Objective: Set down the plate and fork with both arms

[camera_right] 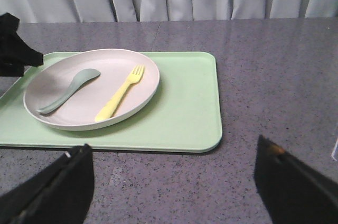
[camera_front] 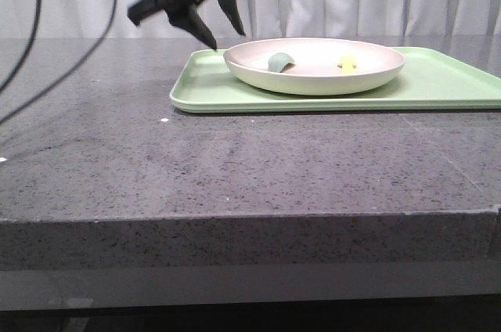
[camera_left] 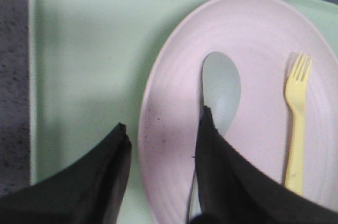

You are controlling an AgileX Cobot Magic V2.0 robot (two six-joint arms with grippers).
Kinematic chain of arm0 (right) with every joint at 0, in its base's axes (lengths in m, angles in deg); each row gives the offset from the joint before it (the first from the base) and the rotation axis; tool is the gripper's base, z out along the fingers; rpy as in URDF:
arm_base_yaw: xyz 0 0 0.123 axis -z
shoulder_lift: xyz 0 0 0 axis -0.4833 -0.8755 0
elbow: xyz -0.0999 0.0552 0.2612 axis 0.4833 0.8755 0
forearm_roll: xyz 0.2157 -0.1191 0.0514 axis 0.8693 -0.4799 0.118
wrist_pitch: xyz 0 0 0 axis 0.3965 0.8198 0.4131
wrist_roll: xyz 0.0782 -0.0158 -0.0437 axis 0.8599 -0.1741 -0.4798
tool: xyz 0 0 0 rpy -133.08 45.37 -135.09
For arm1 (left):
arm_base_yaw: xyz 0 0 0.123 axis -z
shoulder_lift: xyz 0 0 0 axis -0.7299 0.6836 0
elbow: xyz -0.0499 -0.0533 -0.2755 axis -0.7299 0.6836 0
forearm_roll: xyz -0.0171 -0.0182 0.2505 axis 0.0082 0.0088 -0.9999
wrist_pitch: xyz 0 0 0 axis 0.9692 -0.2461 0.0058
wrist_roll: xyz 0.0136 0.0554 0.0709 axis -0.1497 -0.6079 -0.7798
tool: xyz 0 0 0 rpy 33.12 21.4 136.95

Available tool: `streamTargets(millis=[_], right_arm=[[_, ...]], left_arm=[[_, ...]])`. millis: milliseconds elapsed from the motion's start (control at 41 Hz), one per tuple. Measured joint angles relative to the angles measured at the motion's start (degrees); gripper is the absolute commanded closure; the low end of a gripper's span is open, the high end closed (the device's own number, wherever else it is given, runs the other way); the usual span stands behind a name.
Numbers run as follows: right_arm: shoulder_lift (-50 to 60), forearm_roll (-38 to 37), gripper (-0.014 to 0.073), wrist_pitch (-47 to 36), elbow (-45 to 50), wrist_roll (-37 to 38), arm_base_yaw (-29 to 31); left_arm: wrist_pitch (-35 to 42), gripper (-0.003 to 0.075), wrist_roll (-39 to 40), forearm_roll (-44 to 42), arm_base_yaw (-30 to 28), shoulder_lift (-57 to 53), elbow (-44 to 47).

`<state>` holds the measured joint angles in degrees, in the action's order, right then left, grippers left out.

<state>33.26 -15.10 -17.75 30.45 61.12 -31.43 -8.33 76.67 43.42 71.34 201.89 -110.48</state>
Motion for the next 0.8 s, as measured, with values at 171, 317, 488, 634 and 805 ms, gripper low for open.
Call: streamTargets(millis=[171,317,488,634,805], right_arm=[[0.0,0.0,-0.0042,0.0,0.0,0.0,0.0],[0.0,0.0,-0.0042,0.0,0.0,0.0,0.0],[0.0,0.0,-0.0042,0.0,0.0,0.0,0.0],[0.0,0.0,-0.0042,0.0,0.0,0.0,0.0],[0.0,0.0,-0.0042,0.1,0.0,0.0,0.0]], left_arm=[[-2.6,0.0474,-3.8,-1.1,-1.9,-4.0,0.0],[-6.7,0.0634,-5.3,-4.9,-2.7,-6.3,0.0],[-12.1,0.0739,-3.7,-14.0,-2.7,-8.5,0.0],[-17.6,0.0739,-0.5,-24.0,-2.7,-11.1,0.0],[-21.6,0.0739,0.6,-31.0,-2.7,-15.1,2.4]])
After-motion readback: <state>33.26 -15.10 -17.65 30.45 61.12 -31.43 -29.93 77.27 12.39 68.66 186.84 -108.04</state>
